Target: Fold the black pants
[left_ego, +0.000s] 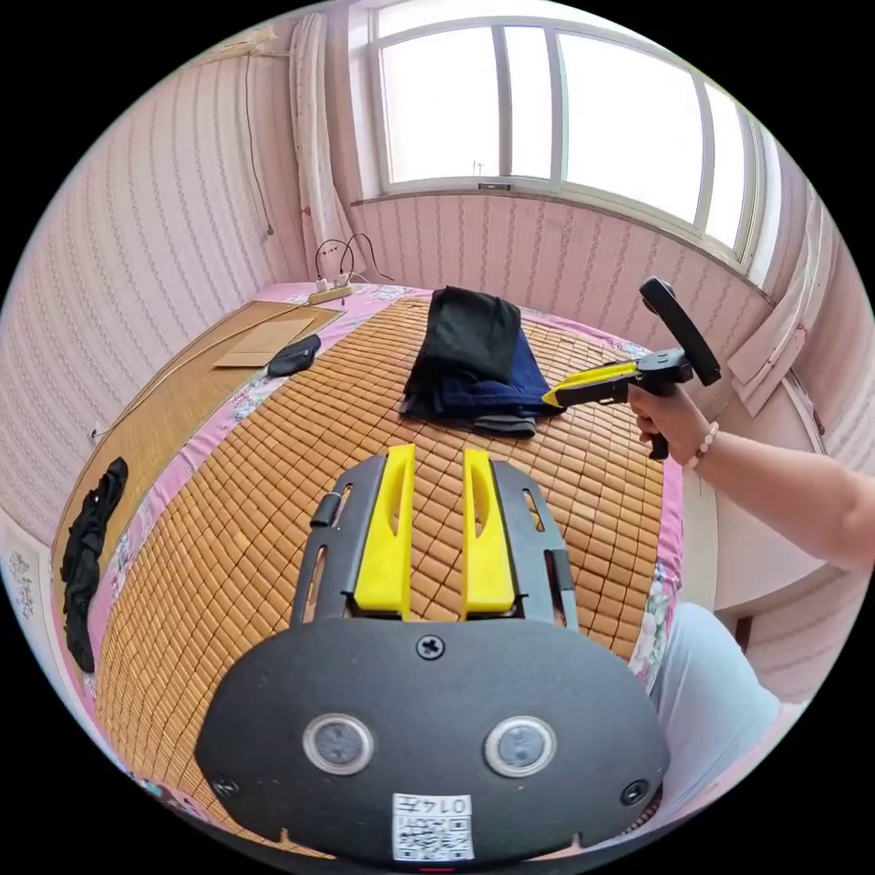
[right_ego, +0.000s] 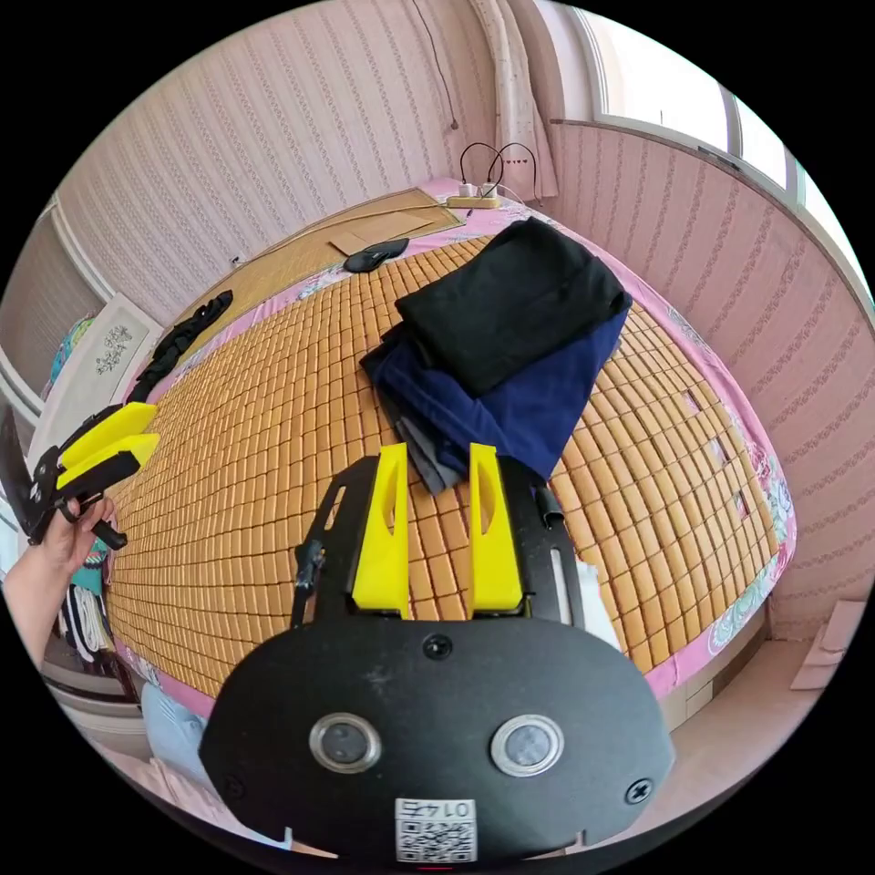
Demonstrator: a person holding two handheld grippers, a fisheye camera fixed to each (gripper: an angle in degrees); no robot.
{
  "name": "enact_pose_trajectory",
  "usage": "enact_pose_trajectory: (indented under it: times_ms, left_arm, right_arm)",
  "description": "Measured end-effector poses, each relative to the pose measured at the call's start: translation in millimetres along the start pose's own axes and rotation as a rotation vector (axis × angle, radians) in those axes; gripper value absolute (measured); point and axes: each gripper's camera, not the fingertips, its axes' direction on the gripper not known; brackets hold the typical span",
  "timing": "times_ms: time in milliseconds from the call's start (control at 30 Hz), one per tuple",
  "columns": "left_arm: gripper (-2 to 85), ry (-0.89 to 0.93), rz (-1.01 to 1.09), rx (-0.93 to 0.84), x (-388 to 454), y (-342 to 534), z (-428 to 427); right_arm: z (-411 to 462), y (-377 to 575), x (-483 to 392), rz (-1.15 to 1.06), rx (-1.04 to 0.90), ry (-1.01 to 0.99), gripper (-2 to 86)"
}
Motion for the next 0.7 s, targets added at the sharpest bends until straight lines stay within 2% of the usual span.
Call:
enact_pose_trajectory:
  times_ms: [200,267,300,433,533,700]
  left_arm:
    - [10.7,0.027,0.006,-0.051,12,-118,119]
    - [11.5,0.014,0.002,-0.082,16,-141,152]
    - [11.8,0.006,0.019,-0.108,18,-154,172]
    - [11.8,-0.057,0.171,-0.132,26,-184,221]
    - [10.1,-0.074,0.143,-0.16,24,-184,247]
    - [4.4,-0.055,0.197,-0.119,28,-160,230]
  right_arm:
    - [37,-85,35,0.01,-0.009,0.002,15.8]
    - [78,-104,45,0.015,-0.2,-0.083,12.8]
    - [83,-105,48,0.029,-0.196,-0.047,11.9]
    - [91,-102,48,-0.002,-0.059,0.059,8.9]
    - [90,-90,63,0.053,0.042,0.03,8.0]
    - [82,-75,85,0.107,0.092,-0.014,7.2]
